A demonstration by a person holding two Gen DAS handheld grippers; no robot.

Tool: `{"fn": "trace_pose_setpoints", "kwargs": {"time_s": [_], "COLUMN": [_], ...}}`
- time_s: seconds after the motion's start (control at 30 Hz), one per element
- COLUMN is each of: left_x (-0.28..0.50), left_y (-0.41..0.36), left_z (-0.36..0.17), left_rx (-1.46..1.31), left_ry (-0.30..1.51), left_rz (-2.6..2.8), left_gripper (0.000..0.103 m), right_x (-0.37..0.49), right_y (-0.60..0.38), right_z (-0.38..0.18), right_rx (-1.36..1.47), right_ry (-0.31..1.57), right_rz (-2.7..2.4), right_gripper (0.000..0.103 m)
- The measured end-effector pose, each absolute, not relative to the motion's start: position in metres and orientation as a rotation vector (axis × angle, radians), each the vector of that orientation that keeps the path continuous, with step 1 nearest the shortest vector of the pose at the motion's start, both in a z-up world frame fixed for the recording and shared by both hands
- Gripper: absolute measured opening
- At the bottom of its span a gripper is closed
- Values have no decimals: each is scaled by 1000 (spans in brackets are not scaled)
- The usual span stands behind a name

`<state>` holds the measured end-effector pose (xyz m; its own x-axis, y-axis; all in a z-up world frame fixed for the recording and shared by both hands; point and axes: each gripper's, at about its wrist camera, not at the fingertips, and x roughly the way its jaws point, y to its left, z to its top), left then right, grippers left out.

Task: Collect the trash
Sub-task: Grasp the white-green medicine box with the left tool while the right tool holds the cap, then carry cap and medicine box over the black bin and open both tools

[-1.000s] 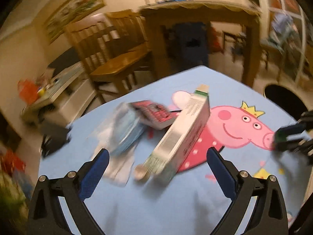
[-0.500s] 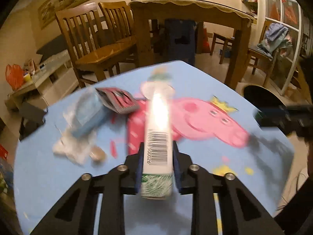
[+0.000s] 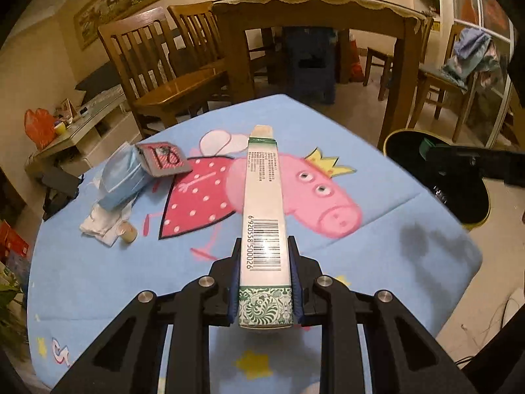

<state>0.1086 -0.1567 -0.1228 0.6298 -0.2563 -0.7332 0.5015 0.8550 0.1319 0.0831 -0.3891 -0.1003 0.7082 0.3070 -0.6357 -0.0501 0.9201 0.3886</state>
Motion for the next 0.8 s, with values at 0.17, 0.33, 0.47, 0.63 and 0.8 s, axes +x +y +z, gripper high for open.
{"fn": "trace_pose_setpoints", "kwargs": {"time_s": [0.17,0.33,0.47,0.63,0.8], "left_x": [125,134,150,158,142], "left_y": [-152,-164,-168,-180,-181], "left_z": [-127,-143,-144,-139,-109], "left_rx": [275,350,328,348,302], "left_ry": [861,921,934,925,809], "left_rz": [-431,-363,-340,-293,-228], "left_gripper": [23,31,24,23,23], "right_x": [70,70,71,72,78], "right_y": [-407,-418,-416,-415,-423], "right_z": [-96,-96,-88,-76,-76], "right_rx": [378,419,442,474,476], "right_ry": [737,729,698,637,619], "right_rz": [185,173,157,129,67], "right_gripper": [31,31,31,31,31]}}
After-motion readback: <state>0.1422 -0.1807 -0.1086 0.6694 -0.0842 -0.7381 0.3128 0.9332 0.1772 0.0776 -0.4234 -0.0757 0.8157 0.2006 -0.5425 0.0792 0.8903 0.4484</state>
